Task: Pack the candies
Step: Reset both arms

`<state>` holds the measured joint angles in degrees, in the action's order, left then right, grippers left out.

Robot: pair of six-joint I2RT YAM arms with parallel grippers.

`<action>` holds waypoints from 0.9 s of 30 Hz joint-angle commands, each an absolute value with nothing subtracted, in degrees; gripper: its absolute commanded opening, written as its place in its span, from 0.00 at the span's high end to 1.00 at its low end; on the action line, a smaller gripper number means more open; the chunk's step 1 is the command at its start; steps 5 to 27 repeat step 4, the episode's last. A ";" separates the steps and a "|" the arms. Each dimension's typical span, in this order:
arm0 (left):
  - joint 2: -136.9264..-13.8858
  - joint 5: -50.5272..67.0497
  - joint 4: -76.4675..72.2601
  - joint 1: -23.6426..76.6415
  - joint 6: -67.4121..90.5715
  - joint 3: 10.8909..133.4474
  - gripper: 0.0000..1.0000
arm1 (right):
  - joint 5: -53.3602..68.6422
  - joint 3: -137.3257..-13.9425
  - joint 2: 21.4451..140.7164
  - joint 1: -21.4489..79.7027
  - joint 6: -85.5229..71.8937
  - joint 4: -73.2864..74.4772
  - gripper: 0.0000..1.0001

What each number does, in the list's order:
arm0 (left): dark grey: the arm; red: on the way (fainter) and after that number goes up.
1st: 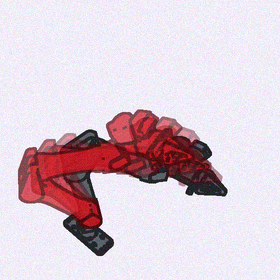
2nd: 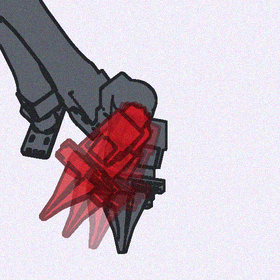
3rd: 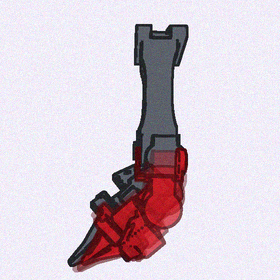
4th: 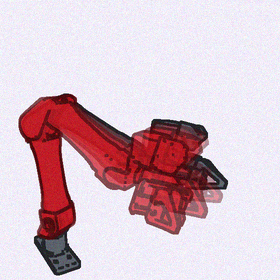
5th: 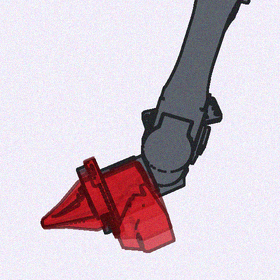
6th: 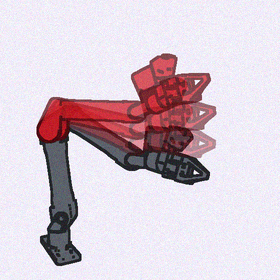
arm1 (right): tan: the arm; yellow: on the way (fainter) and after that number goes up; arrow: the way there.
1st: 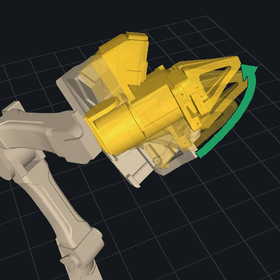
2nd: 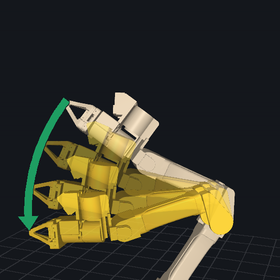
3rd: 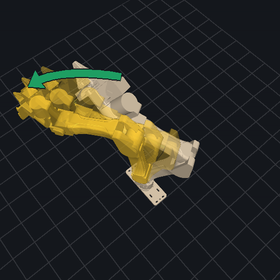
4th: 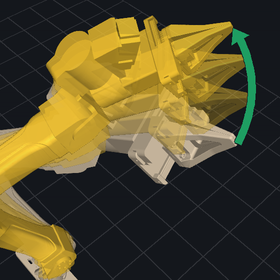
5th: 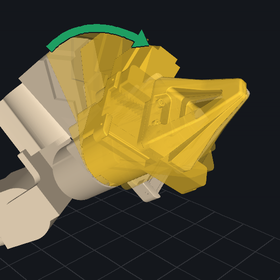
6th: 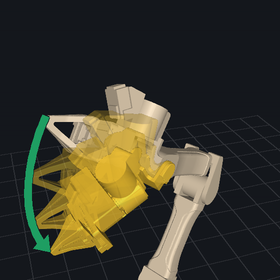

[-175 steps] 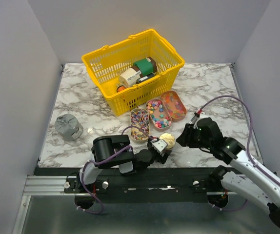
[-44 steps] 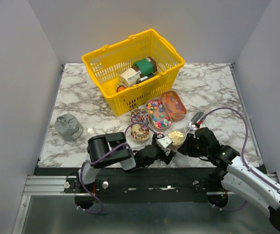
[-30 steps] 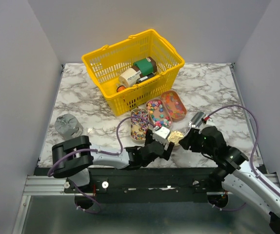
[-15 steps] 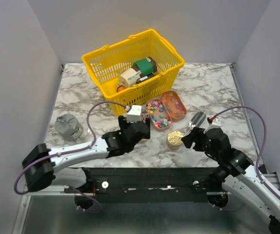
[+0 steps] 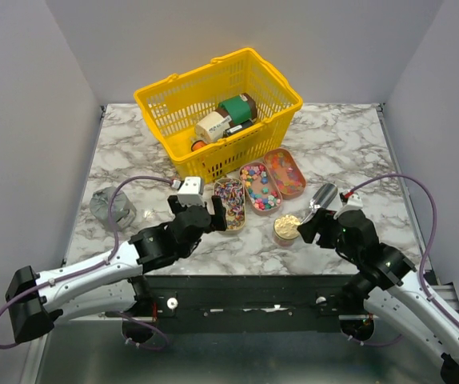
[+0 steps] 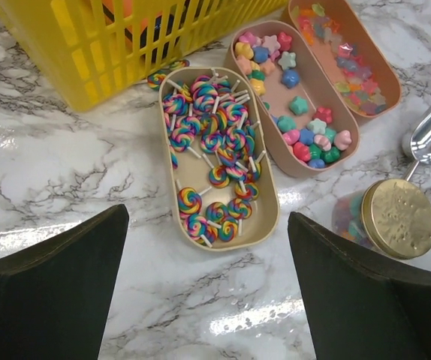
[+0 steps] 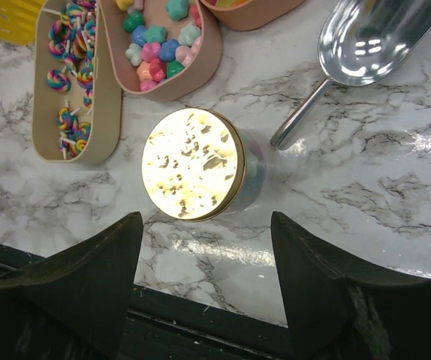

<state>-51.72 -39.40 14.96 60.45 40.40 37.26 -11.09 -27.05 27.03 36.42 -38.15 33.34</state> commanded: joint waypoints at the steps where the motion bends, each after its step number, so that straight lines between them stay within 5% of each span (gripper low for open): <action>1: -50.01 -39.20 17.31 60.21 42.18 35.68 0.01 | -12.83 -27.86 27.07 36.74 -37.88 34.45 0.23; 27: -50.01 -38.85 18.72 60.29 42.62 35.77 0.01 | -12.83 -27.95 27.33 36.65 -37.79 34.45 0.23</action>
